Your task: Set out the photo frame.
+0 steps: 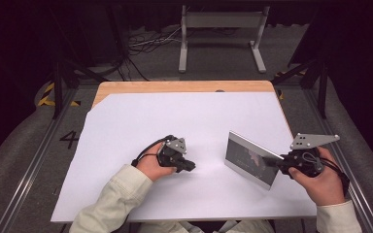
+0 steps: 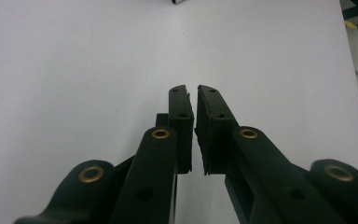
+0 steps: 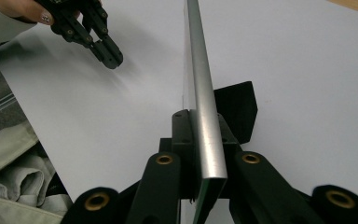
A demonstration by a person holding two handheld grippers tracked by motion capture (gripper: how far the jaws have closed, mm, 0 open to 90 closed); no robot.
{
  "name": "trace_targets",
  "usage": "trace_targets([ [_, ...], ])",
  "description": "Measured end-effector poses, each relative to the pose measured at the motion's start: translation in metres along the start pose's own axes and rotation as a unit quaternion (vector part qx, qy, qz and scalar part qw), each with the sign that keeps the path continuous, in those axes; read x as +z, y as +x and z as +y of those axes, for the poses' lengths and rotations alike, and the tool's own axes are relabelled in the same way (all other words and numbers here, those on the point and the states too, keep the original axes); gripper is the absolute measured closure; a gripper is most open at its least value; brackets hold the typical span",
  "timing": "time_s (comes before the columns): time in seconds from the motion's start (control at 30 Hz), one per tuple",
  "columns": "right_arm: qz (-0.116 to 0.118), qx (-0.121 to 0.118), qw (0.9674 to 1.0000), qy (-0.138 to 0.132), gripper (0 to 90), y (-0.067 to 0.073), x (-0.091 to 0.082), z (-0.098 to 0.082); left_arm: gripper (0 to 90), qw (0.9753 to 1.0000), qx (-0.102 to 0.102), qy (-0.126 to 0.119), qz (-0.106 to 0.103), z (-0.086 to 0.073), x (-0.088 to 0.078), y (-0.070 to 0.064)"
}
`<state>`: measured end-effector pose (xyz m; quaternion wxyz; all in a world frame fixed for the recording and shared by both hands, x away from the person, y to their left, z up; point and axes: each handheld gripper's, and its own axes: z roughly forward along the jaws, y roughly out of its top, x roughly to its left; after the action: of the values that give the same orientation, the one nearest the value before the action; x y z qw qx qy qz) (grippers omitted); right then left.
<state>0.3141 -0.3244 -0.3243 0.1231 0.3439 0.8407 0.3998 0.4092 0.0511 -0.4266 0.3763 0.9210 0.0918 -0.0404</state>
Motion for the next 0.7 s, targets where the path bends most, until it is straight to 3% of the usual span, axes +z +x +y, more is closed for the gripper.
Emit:
trace_targets([
  [0.3, 0.009, -0.006, 0.9999, -0.011, 84.2, -0.002, -0.001, 0.007, 83.1, 0.9999, -0.01, -0.003, 0.007, -0.006, -0.006, 0.001],
  [0.43, 0.014, -0.01, 0.9997, -0.016, 84.2, -0.003, 0.0, 0.01, 77.8, 0.9996, -0.025, -0.006, 0.009, -0.011, -0.009, 0.002],
  [0.7, 0.036, -0.027, 0.9987, -0.023, 84.2, -0.008, 0.005, 0.018, 76.2, 0.9984, -0.047, -0.019, 0.024, -0.022, -0.021, 0.003],
])
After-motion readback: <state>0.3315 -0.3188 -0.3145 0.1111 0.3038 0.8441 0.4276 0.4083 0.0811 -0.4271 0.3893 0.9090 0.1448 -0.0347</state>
